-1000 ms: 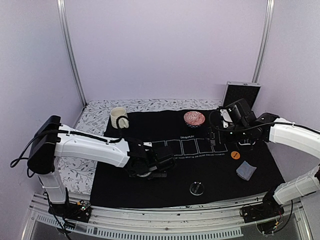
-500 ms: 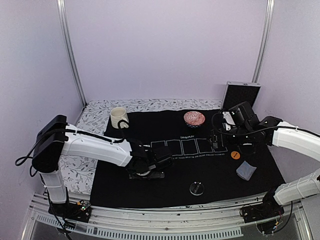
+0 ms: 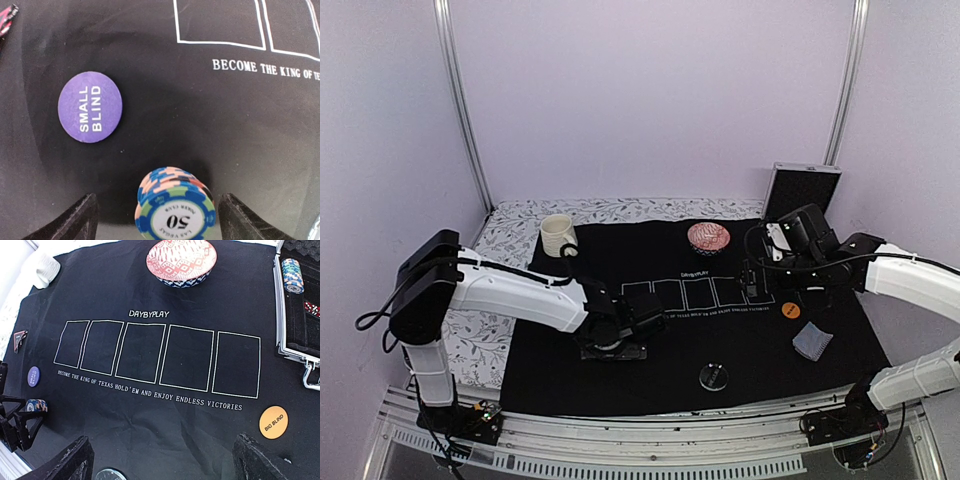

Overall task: Distribute texas hold em gaming equipment
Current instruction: Adjust the poker chips pile in the small blind area.

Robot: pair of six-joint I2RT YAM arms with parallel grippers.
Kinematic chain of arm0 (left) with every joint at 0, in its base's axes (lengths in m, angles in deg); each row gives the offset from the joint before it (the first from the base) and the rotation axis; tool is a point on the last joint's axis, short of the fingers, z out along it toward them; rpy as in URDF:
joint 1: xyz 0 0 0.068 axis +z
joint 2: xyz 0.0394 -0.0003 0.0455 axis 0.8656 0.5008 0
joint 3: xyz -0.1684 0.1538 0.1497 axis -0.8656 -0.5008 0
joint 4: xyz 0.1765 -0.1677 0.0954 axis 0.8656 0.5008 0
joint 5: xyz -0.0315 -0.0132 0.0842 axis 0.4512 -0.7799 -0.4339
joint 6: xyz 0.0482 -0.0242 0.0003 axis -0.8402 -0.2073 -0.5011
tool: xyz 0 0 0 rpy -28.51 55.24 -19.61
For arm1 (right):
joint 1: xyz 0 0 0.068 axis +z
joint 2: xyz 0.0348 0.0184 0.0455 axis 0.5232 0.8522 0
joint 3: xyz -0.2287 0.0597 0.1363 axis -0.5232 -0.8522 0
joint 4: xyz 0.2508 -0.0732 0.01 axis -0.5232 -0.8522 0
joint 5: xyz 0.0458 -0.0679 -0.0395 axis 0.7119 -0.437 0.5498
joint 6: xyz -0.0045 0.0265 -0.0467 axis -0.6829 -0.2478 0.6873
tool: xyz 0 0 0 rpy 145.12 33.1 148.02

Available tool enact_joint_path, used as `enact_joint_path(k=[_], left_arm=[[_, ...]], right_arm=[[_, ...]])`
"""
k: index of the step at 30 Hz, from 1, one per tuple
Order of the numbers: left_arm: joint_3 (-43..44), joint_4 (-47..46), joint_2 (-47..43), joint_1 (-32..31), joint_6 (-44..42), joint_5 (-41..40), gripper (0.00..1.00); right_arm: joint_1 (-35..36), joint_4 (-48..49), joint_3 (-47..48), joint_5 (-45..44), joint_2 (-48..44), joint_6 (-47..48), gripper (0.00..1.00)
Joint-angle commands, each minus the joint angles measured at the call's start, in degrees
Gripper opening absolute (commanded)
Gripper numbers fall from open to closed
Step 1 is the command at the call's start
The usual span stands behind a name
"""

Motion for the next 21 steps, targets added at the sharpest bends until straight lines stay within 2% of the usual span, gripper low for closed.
enact_joint_path(k=[1, 5, 9, 15, 21], left_arm=[[1.97, 0.31, 1.83, 1.74, -2.18, 1.63, 0.84], [2.13, 0.10, 1.95, 2.31, -1.98, 1.29, 0.83], [2.27, -0.72, 3.46, 2.60, -2.29, 2.05, 0.76], [1.63, -0.72, 4.02, 2.62, -3.11, 2.70, 0.72], [0.41, -1.00, 3.56, 3.07, -4.07, 3.04, 0.59]], right_arm=[[-0.06, 0.75, -0.96, -1.70, -2.33, 0.32, 0.99], [-0.07, 1.04, -1.72, -1.73, -3.42, 0.47, 0.99], [-0.12, 0.92, -2.16, -2.06, -4.43, 0.90, 0.99], [-0.09, 0.77, -2.18, -3.03, -4.96, 0.96, 0.99], [-0.09, 0.72, -2.62, -3.21, -5.21, 0.14, 0.99]])
